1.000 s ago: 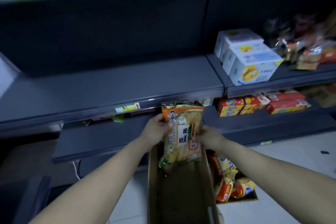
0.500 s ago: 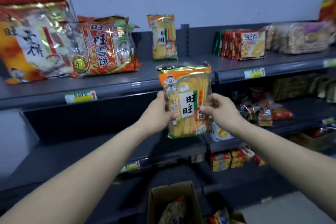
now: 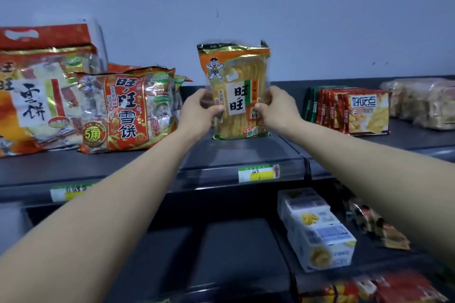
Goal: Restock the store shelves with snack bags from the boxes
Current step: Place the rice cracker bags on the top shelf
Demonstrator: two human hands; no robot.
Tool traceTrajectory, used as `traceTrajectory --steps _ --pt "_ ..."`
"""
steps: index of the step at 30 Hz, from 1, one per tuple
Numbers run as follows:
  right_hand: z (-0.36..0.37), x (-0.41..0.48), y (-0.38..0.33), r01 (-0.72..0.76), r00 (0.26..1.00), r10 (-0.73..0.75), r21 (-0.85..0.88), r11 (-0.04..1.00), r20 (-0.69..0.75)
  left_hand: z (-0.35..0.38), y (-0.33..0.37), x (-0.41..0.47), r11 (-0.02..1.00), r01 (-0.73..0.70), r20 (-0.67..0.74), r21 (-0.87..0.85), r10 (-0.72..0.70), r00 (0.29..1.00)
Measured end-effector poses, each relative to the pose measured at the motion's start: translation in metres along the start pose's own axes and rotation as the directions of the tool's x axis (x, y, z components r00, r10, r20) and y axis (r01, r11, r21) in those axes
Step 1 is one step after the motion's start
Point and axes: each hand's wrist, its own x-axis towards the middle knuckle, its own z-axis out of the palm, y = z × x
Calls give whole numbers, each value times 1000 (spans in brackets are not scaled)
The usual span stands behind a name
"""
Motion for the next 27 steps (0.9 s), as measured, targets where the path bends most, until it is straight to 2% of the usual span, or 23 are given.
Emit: traceTrajectory --steps 6,10,13,19,27 --pt "54 57 47 -90 988 86 21 996 131 29 -54 48 996 76 -42 40 -75 996" --pt "73 81 63 -24 979 34 -52 998 202 40 -74 75 989 136 -77 52 -132 988" --pt "84 96 74 -34 965 49 -63 997 258 48 -84 90 979 188 -77 74 -183 980" --pt "102 123 81 -70 962 87 -76 995 258 56 -88 111 959 239 -167 154 -213 963" --pt "109 129 76 -81 953 103 -91 993 285 56 -84 127 917 356 -199 179 -320 926"
